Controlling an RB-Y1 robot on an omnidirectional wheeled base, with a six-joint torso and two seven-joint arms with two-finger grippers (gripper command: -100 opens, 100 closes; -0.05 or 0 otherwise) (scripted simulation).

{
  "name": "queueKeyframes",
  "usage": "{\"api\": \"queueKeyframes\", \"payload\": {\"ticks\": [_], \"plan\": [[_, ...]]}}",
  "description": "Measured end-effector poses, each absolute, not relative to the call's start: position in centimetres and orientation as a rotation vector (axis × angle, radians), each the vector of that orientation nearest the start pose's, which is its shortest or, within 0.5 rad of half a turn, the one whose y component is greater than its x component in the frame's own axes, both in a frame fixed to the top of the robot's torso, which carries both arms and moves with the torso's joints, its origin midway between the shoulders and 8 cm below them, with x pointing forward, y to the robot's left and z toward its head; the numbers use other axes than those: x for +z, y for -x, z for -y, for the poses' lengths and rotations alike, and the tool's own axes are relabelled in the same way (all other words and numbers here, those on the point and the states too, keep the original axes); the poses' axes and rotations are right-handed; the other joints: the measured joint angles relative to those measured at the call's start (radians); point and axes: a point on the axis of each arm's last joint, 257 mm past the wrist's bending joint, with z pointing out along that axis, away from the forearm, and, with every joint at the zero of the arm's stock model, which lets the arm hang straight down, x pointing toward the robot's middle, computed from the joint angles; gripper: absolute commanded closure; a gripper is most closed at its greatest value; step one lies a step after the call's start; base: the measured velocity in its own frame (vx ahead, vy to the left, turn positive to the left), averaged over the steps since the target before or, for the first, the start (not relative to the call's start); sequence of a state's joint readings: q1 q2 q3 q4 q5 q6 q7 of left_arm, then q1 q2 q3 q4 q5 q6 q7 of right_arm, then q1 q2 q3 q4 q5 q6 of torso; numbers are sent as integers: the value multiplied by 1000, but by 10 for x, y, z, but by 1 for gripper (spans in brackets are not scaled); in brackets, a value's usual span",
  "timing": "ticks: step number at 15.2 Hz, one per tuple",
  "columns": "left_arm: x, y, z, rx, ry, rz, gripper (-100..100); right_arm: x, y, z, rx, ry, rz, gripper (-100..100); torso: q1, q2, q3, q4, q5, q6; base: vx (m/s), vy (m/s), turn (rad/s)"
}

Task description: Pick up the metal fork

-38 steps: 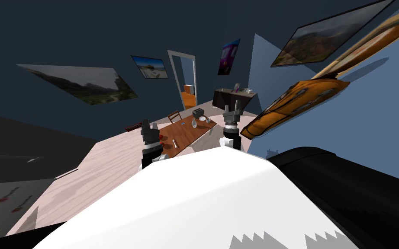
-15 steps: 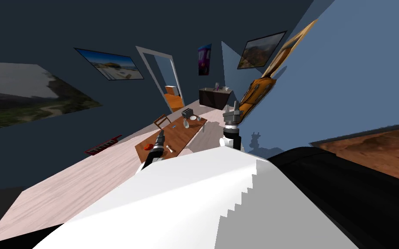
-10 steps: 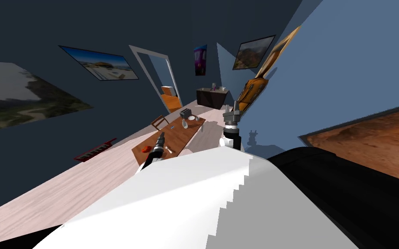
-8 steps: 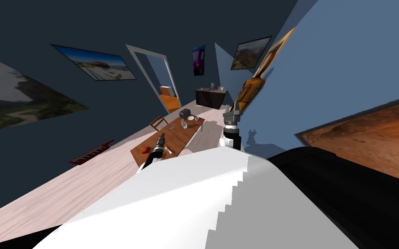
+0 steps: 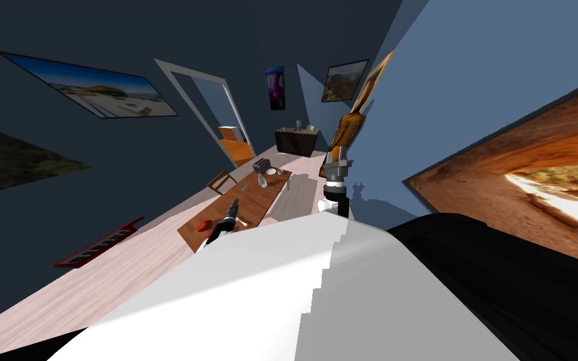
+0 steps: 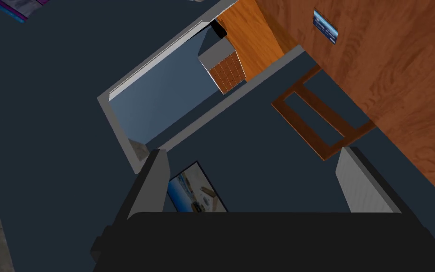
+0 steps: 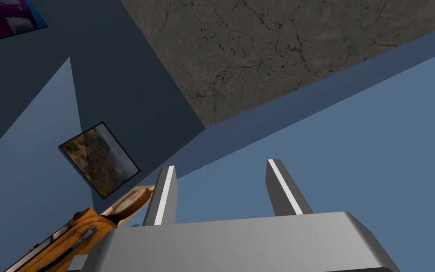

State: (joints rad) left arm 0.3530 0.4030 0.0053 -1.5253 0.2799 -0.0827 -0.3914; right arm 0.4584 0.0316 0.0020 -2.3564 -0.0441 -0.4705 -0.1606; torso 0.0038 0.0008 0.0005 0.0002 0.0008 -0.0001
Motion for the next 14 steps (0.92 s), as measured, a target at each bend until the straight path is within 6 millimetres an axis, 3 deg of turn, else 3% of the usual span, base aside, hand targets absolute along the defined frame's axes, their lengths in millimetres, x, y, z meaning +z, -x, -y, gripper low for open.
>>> {"api": "queueKeyframes", "payload": {"ticks": [6,14], "plan": [[-411,-384,-437,-509,1158,-1681,-100,66,-333,280,1517,-689,-455,0,1,1,0,0,0,1,-38,36,-234],[-467,-351,-469,-385,1285,-1782,-100,66,-333,280,1517,-690,-455,0,0,0,0,0,0,1,-26,28,-149]]}}
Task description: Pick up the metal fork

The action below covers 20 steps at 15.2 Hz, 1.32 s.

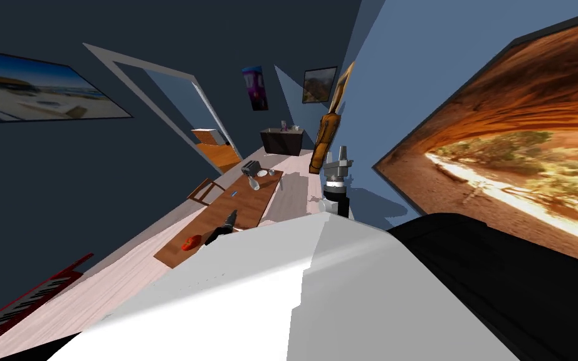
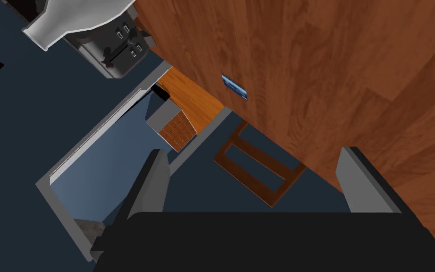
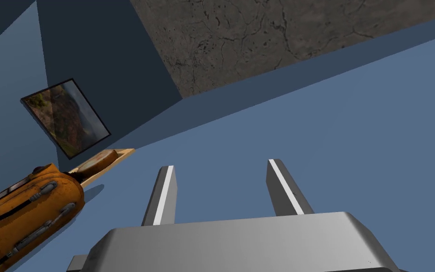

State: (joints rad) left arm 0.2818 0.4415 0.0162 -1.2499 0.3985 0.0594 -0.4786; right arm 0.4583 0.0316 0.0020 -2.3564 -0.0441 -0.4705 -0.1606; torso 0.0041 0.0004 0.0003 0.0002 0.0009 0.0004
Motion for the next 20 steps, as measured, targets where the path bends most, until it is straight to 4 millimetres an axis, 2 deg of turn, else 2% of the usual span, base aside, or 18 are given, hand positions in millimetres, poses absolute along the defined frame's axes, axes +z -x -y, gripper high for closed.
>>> {"api": "queueKeyframes", "payload": {"ticks": [4,6,10,16,20], "plan": [[-497,-330,-484,-315,1362,-1835,-100,66,-333,280,1517,-689,-455,0,1,0,0,0,0,0,-35,37,-257],[-515,-314,-496,-270,1413,-1866,-100,66,-333,280,1517,-689,-455,0,1,1,0,0,0,0,-50,48,-267],[-545,-277,-507,-189,1516,-1925,-100,66,-333,280,1517,-689,-455,0,1,1,1,0,0,0,-51,44,-249],[-570,-246,-515,-119,1608,-1975,-100,66,-333,280,1517,-690,-455,0,0,-2,-1,0,0,-1,-21,23,-112],[-588,-219,-520,-66,1688,-2008,-100,66,-333,280,1517,-690,-455,0,1,-1,-1,0,0,0,-27,38,-233]]}}
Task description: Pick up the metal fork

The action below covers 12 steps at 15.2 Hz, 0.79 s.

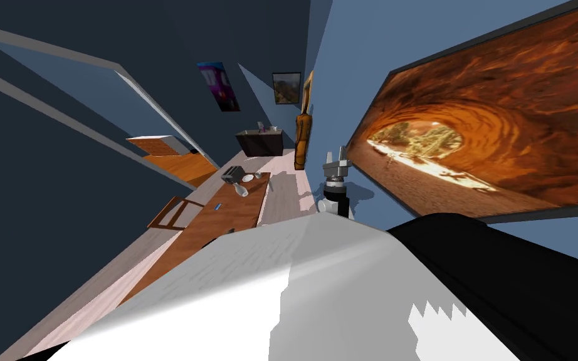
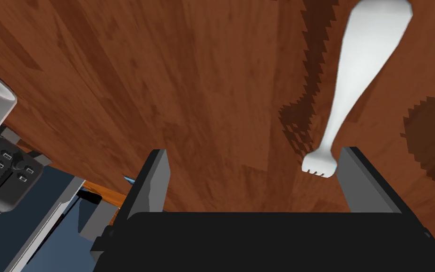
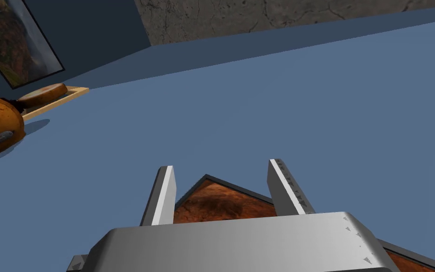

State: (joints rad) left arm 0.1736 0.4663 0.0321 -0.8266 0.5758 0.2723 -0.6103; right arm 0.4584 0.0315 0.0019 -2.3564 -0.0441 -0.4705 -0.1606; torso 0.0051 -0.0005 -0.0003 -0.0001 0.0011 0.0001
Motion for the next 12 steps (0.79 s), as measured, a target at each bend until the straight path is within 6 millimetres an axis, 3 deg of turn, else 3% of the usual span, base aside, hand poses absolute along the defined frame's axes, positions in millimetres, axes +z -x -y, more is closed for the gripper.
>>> {"api": "queueKeyframes", "payload": {"ticks": [4,12], "plan": [[-604,-188,-521,-12,1774,-2045,-100,66,-333,280,1517,-690,-455,0,1,0,0,0,0,0,-30,45,-151],[-622,-151,-519,47,1891,-2084,-100,66,-333,280,1517,-690,-455,0,1,-1,0,0,0,0,-18,36,-133]]}}
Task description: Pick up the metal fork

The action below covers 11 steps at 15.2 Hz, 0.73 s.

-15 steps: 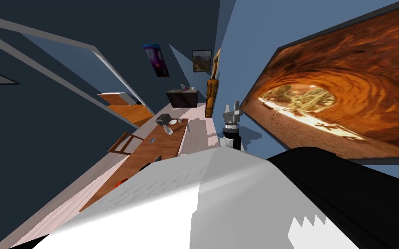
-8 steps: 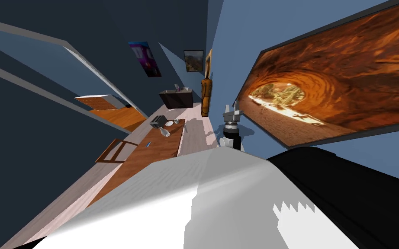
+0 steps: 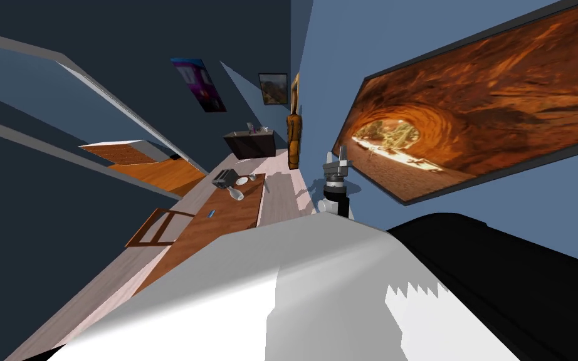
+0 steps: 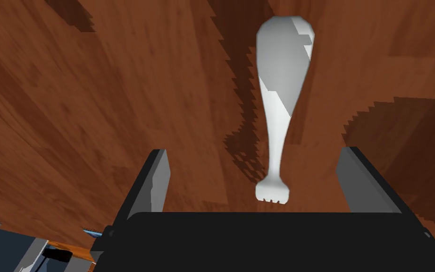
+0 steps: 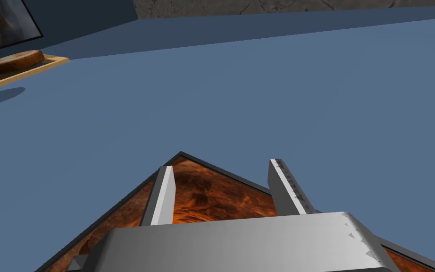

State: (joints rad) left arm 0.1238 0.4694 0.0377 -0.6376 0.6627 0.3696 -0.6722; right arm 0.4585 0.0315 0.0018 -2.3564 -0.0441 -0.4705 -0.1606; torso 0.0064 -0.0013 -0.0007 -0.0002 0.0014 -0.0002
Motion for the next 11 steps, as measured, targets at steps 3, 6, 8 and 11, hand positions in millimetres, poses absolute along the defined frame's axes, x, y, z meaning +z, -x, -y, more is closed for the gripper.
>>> {"api": "queueKeyframes", "payload": {"ticks": [3,6,8,11], "plan": [[-630,-134,-515,72,1953,-2100,-100,66,-333,280,1517,-689,-455,0,2,-1,0,0,0,0,-17,88,-191],[-634,-127,-511,85,1973,-2112,-100,66,-333,280,1517,-690,-455,0,1,-1,0,0,0,0,-23,63,-99],[-636,-128,-506,90,1982,-2100,-100,66,-333,280,1517,-690,-455,0,1,0,0,0,0,0,-35,47,-17],[-642,-129,-499,95,1994,-2086,-100,66,-333,280,1517,-690,-455,0,0,1,0,0,0,0,-38,49,-76]]}}
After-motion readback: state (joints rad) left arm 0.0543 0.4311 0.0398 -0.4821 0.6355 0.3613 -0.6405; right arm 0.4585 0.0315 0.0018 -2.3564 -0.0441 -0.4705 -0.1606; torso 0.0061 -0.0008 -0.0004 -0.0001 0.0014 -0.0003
